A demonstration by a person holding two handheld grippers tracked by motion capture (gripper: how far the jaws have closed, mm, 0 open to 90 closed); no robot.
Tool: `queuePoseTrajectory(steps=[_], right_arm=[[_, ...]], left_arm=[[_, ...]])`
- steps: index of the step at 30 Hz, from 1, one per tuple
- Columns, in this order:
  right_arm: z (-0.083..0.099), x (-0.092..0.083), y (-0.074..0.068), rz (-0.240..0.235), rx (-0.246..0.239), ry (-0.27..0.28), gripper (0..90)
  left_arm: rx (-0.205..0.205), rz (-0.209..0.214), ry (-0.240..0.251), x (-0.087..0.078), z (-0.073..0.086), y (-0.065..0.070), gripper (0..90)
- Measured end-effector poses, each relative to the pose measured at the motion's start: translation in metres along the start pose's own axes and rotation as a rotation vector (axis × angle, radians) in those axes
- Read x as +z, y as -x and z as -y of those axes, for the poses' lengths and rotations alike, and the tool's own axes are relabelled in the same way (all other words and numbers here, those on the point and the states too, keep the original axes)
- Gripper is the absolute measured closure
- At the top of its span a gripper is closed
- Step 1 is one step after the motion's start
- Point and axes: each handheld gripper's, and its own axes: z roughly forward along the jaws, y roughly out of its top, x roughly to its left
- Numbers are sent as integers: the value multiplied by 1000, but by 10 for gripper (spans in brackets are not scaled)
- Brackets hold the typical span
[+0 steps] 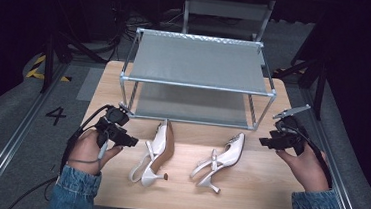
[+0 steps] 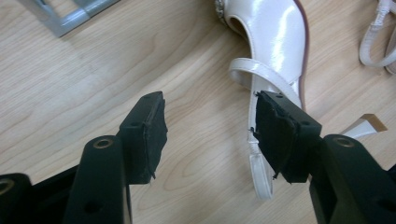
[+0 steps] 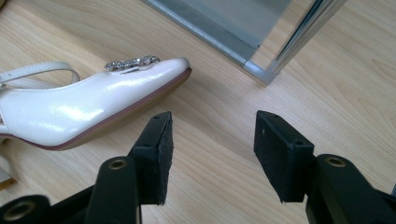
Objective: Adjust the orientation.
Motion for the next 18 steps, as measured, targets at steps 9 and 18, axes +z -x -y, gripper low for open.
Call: queuePoseTrajectory(steps=[9,18], right_arm=[[-1,5,-4,-18,-18,-15,457],[-1,10,-5,-16,-28,-31,451]], left_arm=[[12,76,-18,14,-6,11,408],[-3,137,-42,28,-11,19,359]])
